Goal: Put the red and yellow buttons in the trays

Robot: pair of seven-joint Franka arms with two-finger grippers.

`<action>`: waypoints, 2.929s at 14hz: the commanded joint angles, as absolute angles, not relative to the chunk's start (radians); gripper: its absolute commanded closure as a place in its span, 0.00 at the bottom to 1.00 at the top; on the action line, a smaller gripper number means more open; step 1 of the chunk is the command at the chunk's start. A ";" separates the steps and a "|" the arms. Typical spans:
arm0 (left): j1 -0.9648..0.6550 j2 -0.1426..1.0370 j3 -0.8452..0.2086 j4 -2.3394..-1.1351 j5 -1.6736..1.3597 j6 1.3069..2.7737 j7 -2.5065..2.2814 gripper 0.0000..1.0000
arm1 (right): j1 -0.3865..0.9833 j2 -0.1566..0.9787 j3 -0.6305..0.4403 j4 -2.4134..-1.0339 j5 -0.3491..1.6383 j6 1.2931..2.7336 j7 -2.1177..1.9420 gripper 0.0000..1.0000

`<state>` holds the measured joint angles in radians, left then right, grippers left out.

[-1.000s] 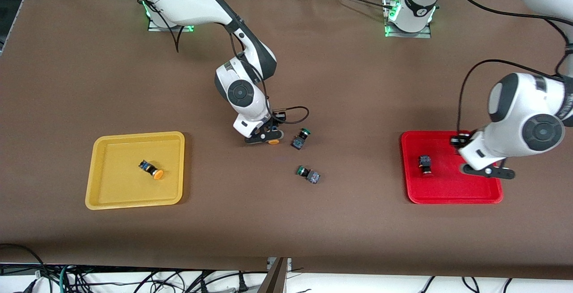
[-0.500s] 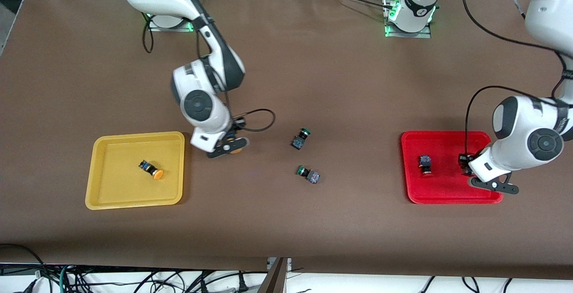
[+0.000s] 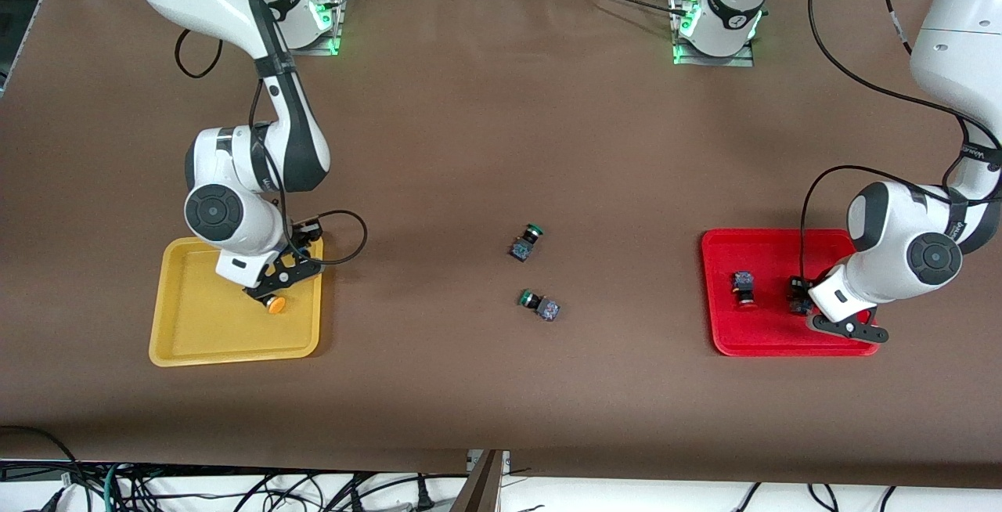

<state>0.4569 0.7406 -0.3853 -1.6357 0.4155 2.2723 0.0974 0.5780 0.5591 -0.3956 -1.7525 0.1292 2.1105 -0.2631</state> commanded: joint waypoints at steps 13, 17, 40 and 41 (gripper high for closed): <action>0.459 0.339 -0.546 -1.283 0.261 1.578 0.143 0.00 | 0.526 0.611 -0.382 -1.755 0.207 2.229 -0.318 0.41; 0.331 0.296 -0.400 -1.310 0.177 1.565 0.060 0.00 | 0.563 0.505 -0.380 -1.689 0.207 2.021 -0.238 0.35; 0.021 -0.051 -0.037 -1.749 0.068 1.681 -0.006 0.00 | 0.171 -0.032 0.025 -1.700 0.020 1.563 -0.043 0.00; 0.021 -0.049 -0.037 -1.735 0.066 1.680 -0.005 0.00 | 0.129 -0.043 0.063 -1.706 0.018 1.560 -0.043 0.00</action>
